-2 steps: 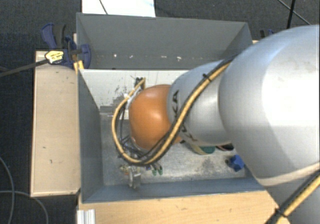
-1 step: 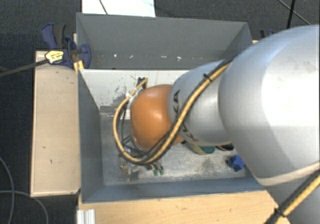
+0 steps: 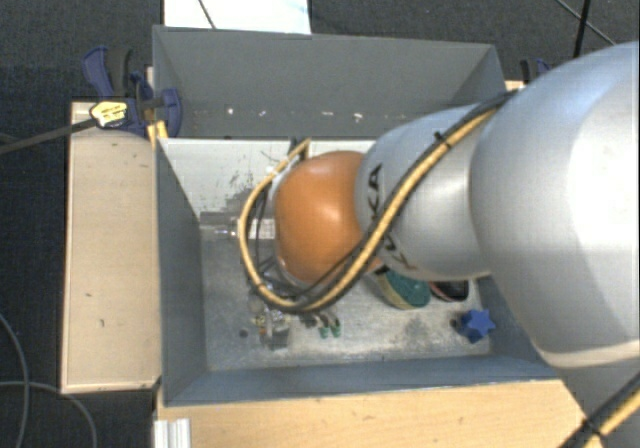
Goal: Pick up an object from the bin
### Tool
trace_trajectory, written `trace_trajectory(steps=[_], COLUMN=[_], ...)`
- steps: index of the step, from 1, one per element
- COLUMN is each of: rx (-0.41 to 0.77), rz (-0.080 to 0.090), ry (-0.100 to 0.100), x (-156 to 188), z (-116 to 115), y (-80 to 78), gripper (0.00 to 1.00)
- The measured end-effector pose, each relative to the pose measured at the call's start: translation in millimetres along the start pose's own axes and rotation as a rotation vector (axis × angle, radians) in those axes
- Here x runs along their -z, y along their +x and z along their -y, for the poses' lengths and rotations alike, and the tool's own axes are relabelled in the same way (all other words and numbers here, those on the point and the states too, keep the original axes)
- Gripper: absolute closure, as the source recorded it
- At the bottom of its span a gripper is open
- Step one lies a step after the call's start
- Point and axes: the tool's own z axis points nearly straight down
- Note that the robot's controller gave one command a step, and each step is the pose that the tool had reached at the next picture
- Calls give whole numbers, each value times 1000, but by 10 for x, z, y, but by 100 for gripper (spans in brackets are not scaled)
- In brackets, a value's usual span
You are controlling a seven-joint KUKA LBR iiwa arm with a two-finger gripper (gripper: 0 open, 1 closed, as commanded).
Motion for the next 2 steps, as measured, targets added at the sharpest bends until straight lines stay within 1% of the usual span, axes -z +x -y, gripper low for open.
trace_trajectory(steps=[1,2], rx=[29,12], rz=[6,6], ry=[-1,-1], x=[801,1780], z=[-156,-143], y=[-103,-145], gripper=[100,100])
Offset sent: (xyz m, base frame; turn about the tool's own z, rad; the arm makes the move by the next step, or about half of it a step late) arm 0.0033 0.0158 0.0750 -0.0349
